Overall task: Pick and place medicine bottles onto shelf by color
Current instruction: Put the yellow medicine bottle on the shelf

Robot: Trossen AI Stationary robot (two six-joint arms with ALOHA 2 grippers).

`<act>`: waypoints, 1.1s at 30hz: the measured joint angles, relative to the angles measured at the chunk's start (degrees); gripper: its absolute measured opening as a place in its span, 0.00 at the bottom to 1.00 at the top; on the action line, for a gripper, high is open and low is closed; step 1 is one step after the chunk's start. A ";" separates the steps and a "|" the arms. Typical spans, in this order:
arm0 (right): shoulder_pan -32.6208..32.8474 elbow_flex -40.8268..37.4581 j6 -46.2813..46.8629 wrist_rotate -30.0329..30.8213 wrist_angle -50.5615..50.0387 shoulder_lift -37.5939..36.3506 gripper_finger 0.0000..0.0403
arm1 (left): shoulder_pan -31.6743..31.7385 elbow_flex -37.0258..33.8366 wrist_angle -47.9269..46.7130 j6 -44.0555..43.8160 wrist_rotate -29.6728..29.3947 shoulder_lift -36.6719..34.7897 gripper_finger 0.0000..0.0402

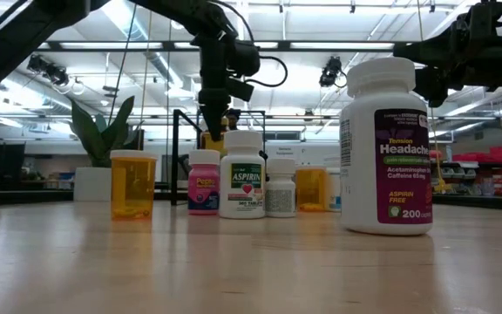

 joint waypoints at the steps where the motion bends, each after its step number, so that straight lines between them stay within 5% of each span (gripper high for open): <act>1: 0.01 0.01 -0.01 0.00 0.00 0.02 0.72 | 0.00 0.00 0.04 0.48 -0.02 0.03 0.86; 33: 0.02 0.00 0.00 0.00 0.01 0.02 0.72 | -0.20 -0.13 0.13 0.71 0.17 -0.05 0.86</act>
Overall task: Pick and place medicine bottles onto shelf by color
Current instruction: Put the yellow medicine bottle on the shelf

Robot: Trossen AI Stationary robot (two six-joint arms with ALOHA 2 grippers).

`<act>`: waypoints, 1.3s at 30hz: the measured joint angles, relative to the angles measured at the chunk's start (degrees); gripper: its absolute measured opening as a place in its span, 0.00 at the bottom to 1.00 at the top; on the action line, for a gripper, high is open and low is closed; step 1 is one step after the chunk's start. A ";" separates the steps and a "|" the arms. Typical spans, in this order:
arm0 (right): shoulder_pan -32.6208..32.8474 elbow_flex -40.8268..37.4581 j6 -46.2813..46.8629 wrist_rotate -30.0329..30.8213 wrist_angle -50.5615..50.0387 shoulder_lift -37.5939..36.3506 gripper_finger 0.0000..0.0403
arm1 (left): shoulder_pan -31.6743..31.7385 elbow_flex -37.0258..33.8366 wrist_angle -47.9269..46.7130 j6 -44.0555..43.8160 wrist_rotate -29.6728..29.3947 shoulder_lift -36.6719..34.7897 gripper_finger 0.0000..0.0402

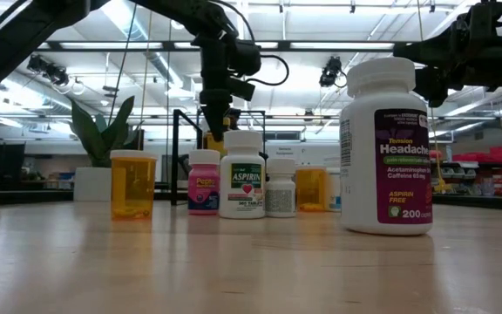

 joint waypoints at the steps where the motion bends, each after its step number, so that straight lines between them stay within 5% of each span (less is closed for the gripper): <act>1: -0.01 0.01 -0.01 0.00 0.00 -0.02 0.72 | 0.00 0.00 0.00 0.25 -0.04 0.00 0.86; 39: -0.01 0.01 0.01 0.00 -0.02 -0.02 0.72 | -2.40 0.57 -3.52 2.02 1.41 -0.07 0.89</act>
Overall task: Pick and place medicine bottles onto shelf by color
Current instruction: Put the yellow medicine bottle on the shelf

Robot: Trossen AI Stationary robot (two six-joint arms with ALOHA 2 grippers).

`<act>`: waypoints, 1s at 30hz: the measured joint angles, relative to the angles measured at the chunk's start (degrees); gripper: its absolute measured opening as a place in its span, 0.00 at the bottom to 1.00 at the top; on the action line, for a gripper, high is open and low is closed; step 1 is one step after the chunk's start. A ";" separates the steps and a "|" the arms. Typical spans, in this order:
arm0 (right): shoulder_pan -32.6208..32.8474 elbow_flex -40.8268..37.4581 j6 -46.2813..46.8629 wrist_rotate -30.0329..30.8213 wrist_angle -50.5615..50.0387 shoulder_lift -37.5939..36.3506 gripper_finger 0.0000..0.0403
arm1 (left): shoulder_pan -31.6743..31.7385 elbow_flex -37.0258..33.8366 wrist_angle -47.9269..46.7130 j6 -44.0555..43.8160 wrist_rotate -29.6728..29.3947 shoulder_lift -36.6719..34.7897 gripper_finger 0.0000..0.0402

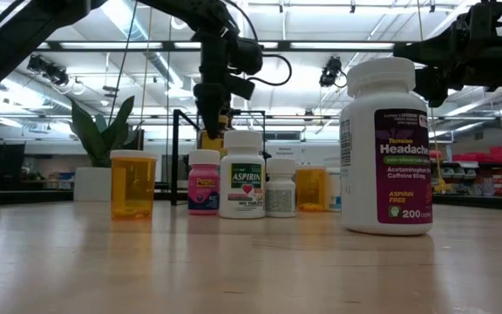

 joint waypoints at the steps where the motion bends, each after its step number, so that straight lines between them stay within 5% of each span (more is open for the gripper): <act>1: 0.01 -0.02 -0.01 0.00 0.02 0.01 0.72 | -0.36 0.00 0.00 -0.12 0.03 0.00 0.91; 5: 0.00 -0.01 -0.01 0.00 0.01 0.01 0.72 | -1.70 0.00 0.13 -0.53 -0.83 0.00 0.98; 30: 0.01 -0.01 0.00 0.00 0.00 0.01 0.72 | -3.20 0.00 -0.53 -2.06 -1.94 -3.71 0.99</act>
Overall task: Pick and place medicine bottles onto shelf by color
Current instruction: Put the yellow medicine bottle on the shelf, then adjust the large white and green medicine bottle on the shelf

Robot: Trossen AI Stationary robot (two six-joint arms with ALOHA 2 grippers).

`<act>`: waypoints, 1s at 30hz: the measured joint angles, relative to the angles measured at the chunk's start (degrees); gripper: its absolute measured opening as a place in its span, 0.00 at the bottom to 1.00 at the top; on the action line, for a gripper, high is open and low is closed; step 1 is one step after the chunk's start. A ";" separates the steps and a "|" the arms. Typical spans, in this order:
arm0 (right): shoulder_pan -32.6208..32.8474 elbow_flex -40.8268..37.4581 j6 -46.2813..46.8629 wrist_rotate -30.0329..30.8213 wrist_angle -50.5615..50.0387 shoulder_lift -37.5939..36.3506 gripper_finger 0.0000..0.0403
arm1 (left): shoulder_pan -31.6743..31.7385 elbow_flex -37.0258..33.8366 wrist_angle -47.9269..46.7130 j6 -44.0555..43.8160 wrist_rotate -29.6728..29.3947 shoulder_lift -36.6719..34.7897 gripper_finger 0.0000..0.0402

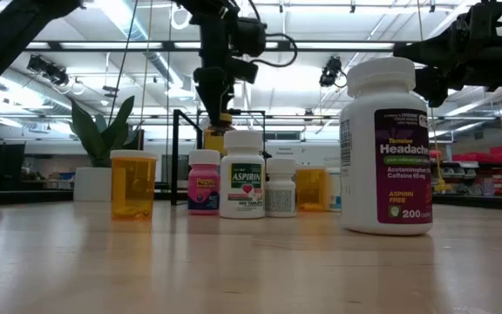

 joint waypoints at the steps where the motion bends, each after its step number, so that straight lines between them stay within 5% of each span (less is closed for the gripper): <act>1: 0.00 0.01 0.00 0.00 0.02 0.00 0.72 | 0.02 0.00 0.06 -0.03 -0.02 -0.62 0.99; 12: 0.00 0.01 -0.01 0.00 0.02 0.01 0.72 | 1.51 0.04 10.93 -0.16 -0.97 -7.24 0.99; 21: -0.01 -0.01 -0.01 0.00 0.02 0.01 0.72 | 9.74 0.09 26.08 -9.91 -1.04 -5.71 0.98; 30: 0.00 -0.01 0.01 0.00 0.02 -0.01 0.72 | 16.04 0.09 31.75 -13.26 -1.55 -2.50 0.87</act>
